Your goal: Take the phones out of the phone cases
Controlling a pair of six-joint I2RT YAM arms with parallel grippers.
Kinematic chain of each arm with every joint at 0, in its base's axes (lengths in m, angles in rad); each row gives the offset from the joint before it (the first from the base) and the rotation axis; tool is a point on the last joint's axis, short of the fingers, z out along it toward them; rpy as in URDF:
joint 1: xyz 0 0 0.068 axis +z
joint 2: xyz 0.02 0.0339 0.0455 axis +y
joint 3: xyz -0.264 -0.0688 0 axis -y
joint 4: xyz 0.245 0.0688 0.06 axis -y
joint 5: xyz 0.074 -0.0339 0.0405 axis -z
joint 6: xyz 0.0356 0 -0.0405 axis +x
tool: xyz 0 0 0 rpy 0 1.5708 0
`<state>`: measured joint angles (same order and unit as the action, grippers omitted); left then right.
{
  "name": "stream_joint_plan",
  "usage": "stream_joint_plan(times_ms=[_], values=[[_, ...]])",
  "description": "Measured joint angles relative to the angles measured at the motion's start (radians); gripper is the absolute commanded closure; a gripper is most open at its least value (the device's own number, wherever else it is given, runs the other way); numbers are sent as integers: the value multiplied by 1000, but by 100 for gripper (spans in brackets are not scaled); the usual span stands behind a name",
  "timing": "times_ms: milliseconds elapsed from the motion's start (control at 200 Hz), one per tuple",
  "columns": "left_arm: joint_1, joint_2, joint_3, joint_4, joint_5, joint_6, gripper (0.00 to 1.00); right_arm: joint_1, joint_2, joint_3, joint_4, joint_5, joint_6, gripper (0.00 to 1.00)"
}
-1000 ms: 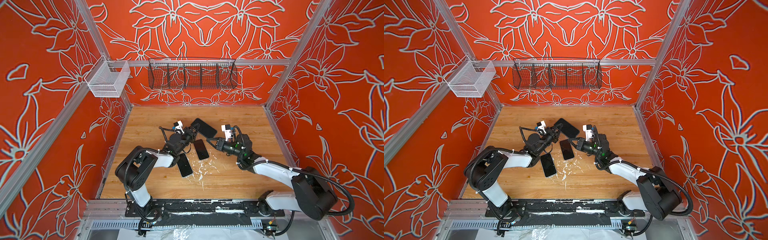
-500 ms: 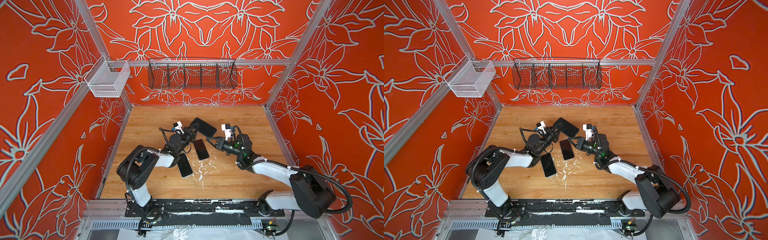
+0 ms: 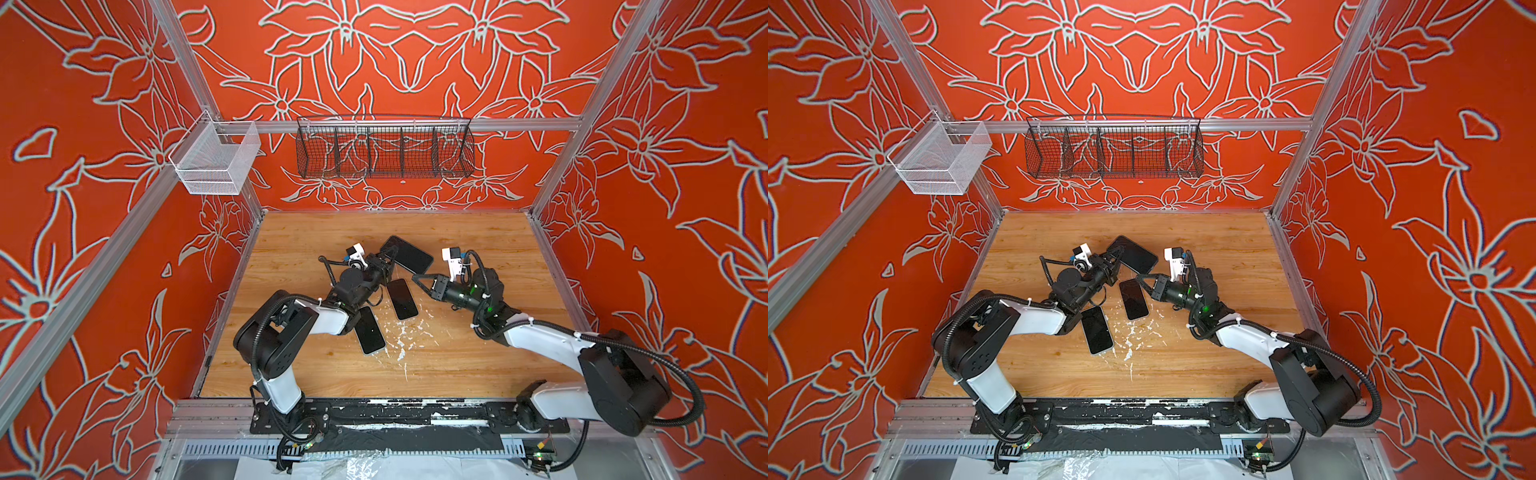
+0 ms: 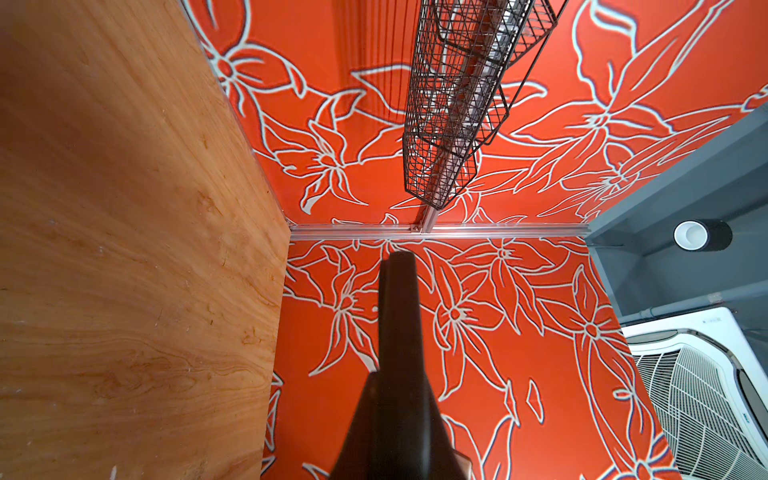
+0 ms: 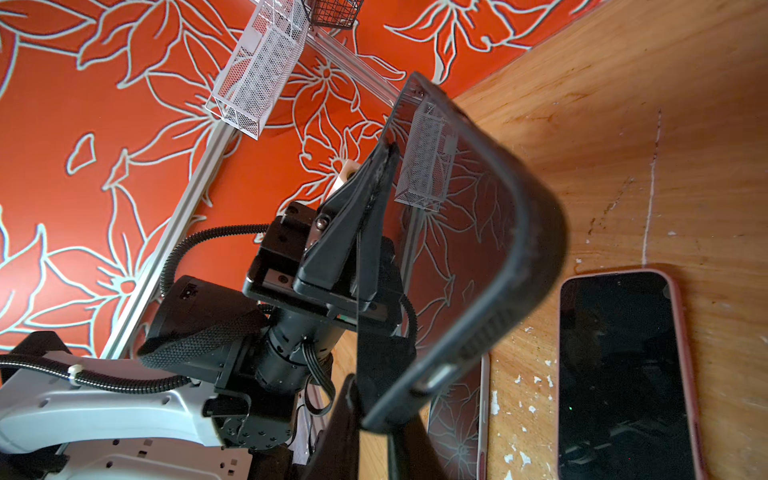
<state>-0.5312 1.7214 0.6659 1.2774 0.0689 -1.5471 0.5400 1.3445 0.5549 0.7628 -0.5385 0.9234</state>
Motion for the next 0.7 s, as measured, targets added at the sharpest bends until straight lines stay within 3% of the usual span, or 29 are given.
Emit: stream_joint_plan(times_ms=[701], values=[[-21, -39, 19, -74, 11, -27, 100, 6, -18, -88, 152, 44, -124, 99]])
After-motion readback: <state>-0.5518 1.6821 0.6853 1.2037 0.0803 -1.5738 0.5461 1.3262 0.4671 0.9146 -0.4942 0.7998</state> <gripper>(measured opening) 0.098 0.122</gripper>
